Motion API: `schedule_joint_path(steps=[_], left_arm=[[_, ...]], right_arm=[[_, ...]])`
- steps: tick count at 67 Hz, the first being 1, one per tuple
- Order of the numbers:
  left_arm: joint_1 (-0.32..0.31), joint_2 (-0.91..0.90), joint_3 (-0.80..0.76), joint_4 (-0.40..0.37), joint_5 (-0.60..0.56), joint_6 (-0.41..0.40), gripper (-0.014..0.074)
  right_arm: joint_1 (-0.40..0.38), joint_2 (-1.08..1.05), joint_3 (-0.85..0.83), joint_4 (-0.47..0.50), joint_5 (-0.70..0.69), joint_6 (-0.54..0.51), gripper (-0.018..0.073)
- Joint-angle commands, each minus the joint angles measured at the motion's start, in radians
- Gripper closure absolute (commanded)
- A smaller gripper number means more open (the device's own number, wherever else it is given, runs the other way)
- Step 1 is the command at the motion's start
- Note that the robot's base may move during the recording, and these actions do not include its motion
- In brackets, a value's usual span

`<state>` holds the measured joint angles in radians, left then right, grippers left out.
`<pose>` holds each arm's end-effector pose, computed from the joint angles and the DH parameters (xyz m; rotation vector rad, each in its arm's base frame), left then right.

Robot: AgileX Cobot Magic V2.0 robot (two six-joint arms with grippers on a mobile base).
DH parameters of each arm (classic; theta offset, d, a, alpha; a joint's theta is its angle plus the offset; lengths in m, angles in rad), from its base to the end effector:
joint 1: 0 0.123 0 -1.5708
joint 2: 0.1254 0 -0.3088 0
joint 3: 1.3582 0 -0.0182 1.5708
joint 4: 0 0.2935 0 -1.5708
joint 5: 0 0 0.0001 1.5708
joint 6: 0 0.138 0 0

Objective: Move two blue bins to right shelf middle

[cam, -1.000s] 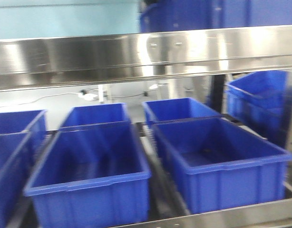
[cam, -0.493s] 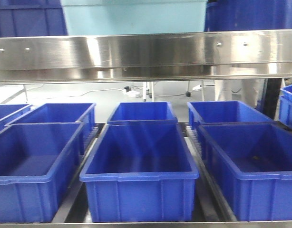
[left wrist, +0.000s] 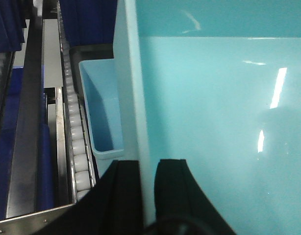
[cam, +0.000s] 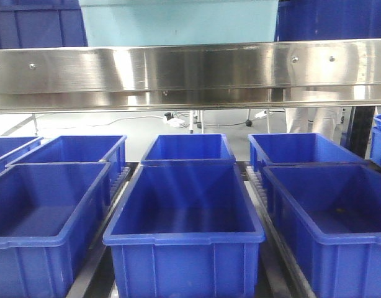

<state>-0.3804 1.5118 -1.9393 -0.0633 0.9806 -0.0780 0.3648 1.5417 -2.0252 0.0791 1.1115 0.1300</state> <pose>0.3596 -0.1516 0.5296 0.3066 2.0314 -0.3621 0.3561 0.1465 0.5334 -0.2552 2.1181 0.3896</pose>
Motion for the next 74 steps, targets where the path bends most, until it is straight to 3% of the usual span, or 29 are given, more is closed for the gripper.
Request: schedule_joint_path(steps=[1, 74], left_arm=[[-0.002, -0.008, -0.014, -0.011, -0.035, 0.006, 0.0707], [-0.002, -0.008, -0.014, -0.011, -0.035, 0.006, 0.0707]], right_arm=[[-0.004, -0.016, -0.009, 0.004, -0.051, -0.023, 0.0712], [-0.004, -0.016, -0.009, 0.004, -0.051, -0.023, 0.0712]])
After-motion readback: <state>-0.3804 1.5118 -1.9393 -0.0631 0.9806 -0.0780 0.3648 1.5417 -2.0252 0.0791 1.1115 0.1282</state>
